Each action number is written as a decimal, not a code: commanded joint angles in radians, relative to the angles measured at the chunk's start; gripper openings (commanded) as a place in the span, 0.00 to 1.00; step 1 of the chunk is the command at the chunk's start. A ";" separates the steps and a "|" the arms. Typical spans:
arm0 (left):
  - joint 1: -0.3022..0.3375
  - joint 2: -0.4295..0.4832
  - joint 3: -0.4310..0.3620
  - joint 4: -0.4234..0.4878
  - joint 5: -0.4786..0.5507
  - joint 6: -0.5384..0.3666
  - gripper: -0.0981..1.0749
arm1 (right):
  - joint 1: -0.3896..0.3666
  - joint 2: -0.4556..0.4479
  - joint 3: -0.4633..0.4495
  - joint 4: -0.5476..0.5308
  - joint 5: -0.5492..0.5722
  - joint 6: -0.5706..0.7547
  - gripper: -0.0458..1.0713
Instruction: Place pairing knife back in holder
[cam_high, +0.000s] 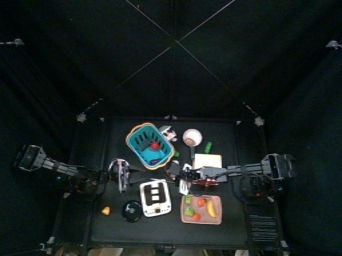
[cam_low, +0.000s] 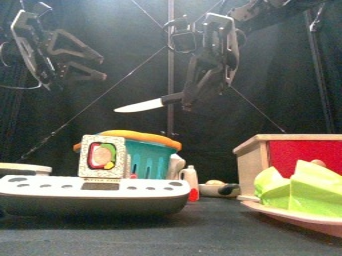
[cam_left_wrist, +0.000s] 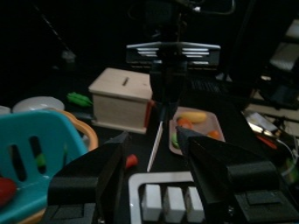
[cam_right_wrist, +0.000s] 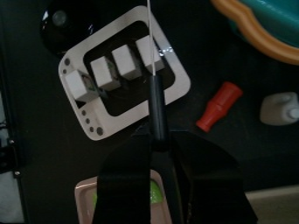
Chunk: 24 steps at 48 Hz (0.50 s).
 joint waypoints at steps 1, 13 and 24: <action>0.055 -0.046 -0.020 0.017 0.012 0.002 0.80 | -0.046 -0.044 -0.069 0.044 0.078 0.000 0.42; 0.232 -0.170 -0.072 0.043 0.276 -0.005 0.80 | -0.178 -0.034 -0.199 0.135 0.295 0.003 0.42; 0.342 -0.218 -0.133 0.091 0.555 0.000 0.80 | -0.308 -0.032 -0.295 0.163 0.425 0.006 0.42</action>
